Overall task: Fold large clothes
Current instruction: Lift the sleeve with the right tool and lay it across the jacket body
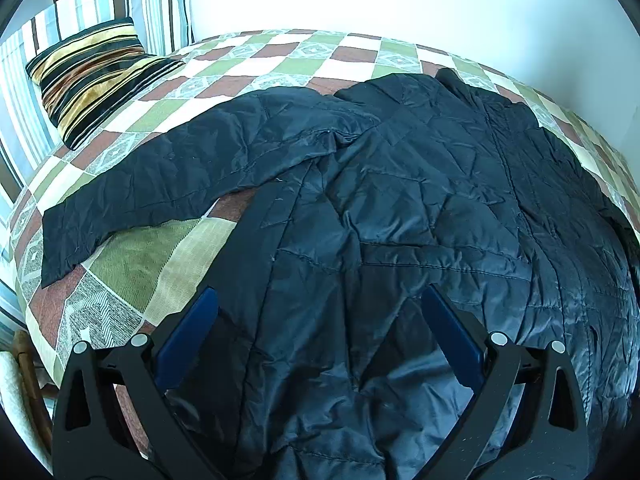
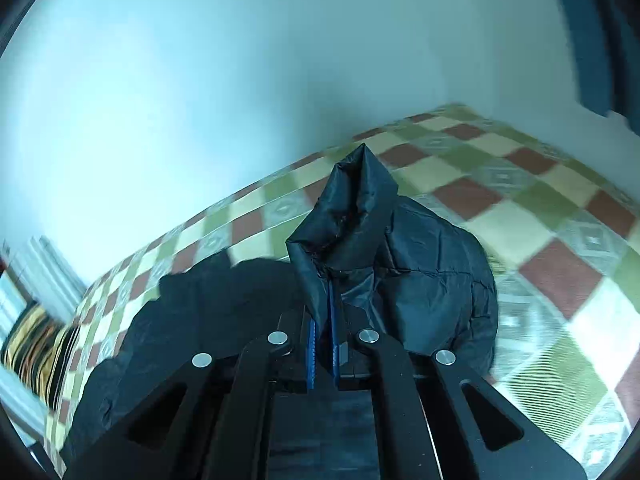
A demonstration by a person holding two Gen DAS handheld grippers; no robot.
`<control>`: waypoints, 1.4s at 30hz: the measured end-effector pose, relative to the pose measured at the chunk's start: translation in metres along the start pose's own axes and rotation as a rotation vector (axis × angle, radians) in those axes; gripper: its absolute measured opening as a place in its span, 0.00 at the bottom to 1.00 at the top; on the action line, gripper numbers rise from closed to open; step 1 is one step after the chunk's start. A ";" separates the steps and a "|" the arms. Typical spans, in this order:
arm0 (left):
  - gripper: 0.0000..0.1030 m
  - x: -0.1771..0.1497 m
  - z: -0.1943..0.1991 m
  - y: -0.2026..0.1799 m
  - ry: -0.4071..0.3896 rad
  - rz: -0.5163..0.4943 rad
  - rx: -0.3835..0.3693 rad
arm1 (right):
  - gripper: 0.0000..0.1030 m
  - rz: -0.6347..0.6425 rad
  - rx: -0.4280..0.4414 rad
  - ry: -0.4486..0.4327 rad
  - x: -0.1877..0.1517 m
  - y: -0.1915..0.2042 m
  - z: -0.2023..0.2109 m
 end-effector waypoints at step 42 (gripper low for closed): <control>0.98 -0.010 -0.036 0.033 0.069 0.035 0.061 | 0.09 0.499 0.273 0.528 -0.217 0.267 -0.146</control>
Point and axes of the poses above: each gripper's, at about its wrist camera, not at the fingertips, and z roughly against the way its jaws point, y to its left, x to its top, the point moved 3 cm from there along -z, roughly the way its jaws point, and after that the axes turned 7 degrees about -z, right-handed, at the moved point
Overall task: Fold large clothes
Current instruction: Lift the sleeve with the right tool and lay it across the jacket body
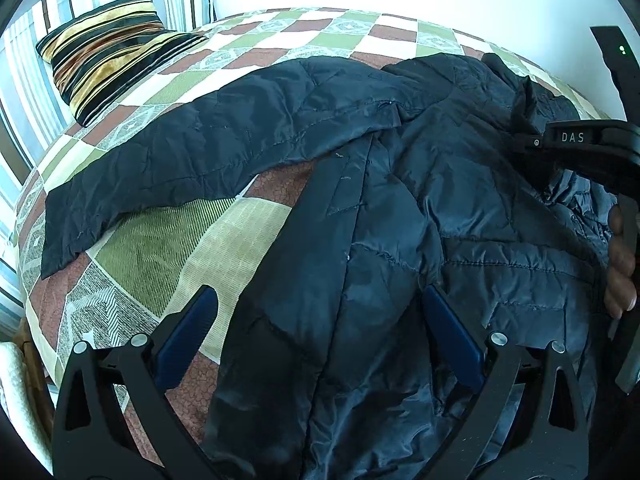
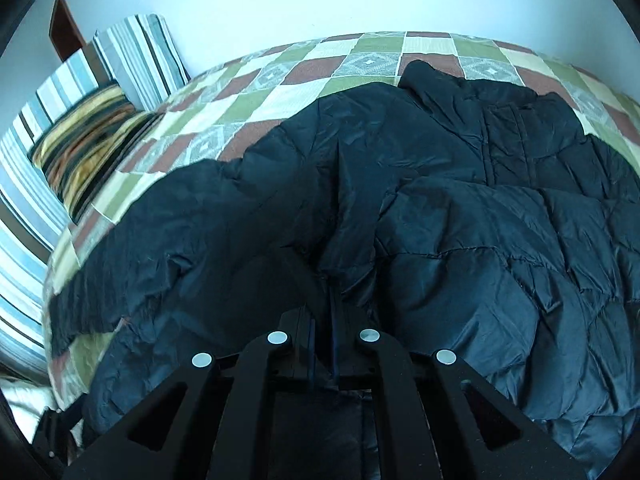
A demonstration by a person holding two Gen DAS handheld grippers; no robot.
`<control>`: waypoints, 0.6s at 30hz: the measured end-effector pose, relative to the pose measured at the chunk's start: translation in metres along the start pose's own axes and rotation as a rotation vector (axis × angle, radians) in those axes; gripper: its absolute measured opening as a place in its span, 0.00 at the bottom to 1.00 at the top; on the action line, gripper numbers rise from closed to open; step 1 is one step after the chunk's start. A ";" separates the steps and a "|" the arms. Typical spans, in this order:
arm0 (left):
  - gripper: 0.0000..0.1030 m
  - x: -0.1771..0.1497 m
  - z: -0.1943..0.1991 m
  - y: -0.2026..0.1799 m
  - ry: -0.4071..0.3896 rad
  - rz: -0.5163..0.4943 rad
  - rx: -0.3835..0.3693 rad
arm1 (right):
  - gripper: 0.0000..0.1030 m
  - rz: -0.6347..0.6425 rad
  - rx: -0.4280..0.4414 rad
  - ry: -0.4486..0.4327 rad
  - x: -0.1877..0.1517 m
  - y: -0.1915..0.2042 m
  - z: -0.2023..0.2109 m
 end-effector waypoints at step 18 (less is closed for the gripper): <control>0.98 -0.002 0.003 0.000 -0.002 -0.005 0.016 | 0.26 -0.380 -0.223 -0.271 0.011 -0.227 0.159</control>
Point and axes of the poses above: each gripper's, at about its wrist camera, not at the fingertips, and z roughly against the way its jaws point, y to its left, x to its top, the point moved 3 cm from there along -z, roughly the way its jaws point, and after that the axes turned 7 degrees about -z, right-handed, at the moved point
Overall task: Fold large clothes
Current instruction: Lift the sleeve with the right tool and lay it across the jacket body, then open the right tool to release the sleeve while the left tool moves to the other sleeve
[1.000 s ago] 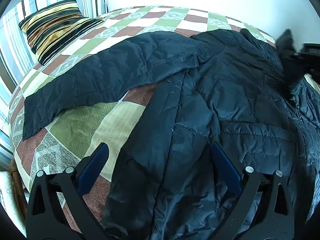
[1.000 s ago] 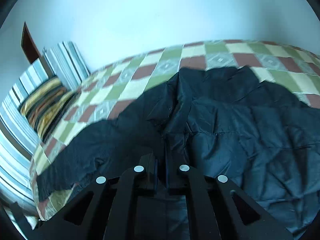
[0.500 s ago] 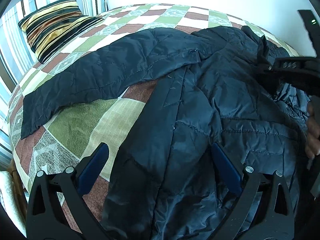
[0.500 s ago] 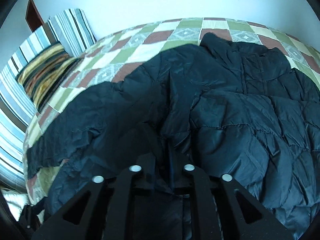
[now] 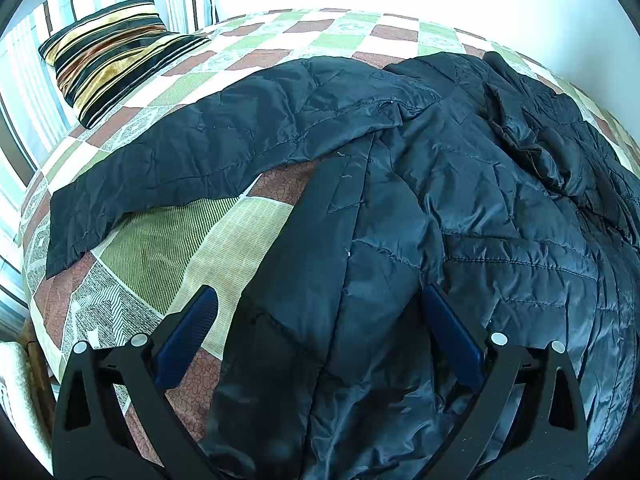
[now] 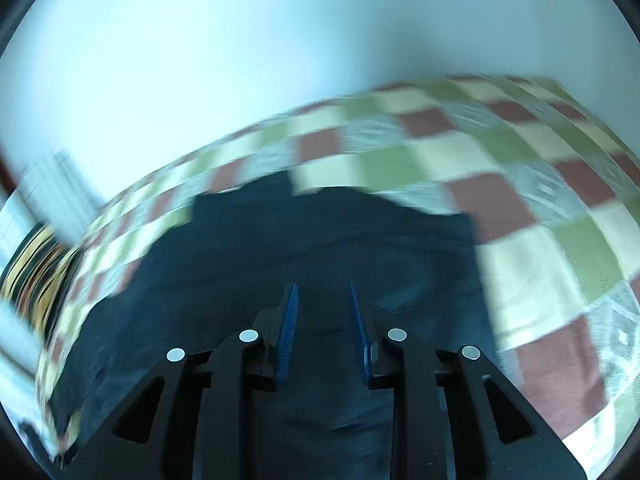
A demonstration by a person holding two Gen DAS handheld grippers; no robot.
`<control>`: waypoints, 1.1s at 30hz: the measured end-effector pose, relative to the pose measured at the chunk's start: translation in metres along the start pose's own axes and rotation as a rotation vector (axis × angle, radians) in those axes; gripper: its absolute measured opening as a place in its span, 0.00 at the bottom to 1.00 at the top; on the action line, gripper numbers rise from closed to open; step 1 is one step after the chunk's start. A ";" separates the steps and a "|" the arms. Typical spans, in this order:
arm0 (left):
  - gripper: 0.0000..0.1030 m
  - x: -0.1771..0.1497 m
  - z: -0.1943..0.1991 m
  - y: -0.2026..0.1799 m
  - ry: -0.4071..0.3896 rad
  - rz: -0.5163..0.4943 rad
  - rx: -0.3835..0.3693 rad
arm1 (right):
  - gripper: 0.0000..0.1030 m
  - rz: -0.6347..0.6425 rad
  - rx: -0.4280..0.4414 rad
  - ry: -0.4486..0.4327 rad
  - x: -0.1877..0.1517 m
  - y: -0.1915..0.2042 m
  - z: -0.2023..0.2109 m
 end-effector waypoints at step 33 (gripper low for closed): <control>0.98 -0.001 0.005 0.008 -0.001 0.012 0.004 | 0.38 0.101 -0.148 0.061 -0.076 -0.021 -0.047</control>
Point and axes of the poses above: each gripper's, at about its wrist camera, not at the fingertips, and z roughly against the way its jaws point, y to its left, x to its top, the point moved 3 cm from there along -z, roughly the way its jaws point, and after that the axes turned 7 degrees about -z, right-handed, at the moved point
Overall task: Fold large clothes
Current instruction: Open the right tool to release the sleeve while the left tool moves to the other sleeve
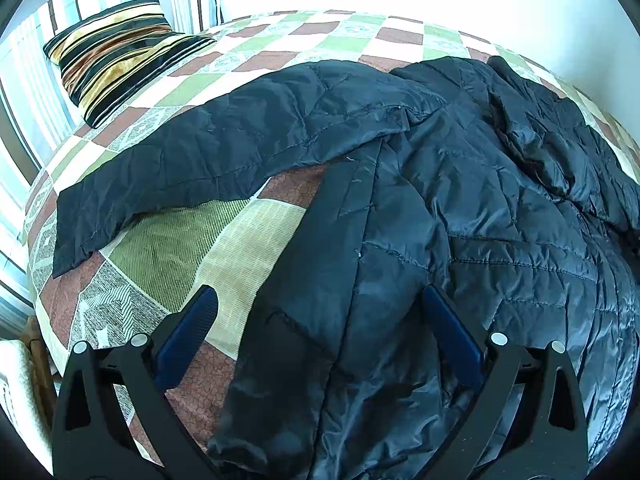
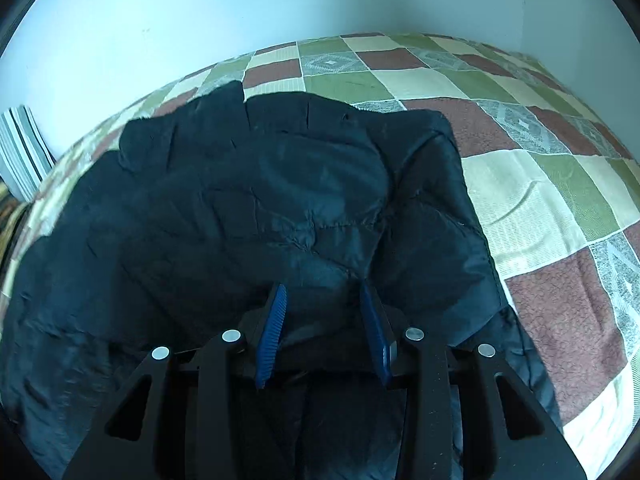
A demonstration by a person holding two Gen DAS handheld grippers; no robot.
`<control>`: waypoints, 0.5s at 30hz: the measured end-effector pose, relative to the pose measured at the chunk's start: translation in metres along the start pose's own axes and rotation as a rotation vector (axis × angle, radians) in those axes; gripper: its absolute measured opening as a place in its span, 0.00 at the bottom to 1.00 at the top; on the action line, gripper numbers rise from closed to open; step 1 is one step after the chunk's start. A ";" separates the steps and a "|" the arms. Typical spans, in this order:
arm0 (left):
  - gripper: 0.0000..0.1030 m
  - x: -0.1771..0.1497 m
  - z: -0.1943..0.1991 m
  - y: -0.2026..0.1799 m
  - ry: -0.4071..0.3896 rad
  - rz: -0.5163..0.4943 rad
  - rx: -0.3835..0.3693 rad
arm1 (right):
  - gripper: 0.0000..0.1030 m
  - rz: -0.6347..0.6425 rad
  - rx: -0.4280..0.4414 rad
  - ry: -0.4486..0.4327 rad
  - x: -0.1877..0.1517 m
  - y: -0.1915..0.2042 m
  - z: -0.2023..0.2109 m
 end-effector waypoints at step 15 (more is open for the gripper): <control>0.98 -0.003 0.012 0.030 -0.015 0.071 -0.026 | 0.40 0.093 -0.106 -0.053 -0.009 0.012 -0.003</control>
Point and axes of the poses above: each gripper's, at about its wrist camera, not at the fingertips, and z roughly against the way its jaws point, y to its left, x to its top, the point moved 3 cm from there along -z, roughly the way its jaws point, and after that the axes turned 7 degrees about -z, right-handed, at the moved point
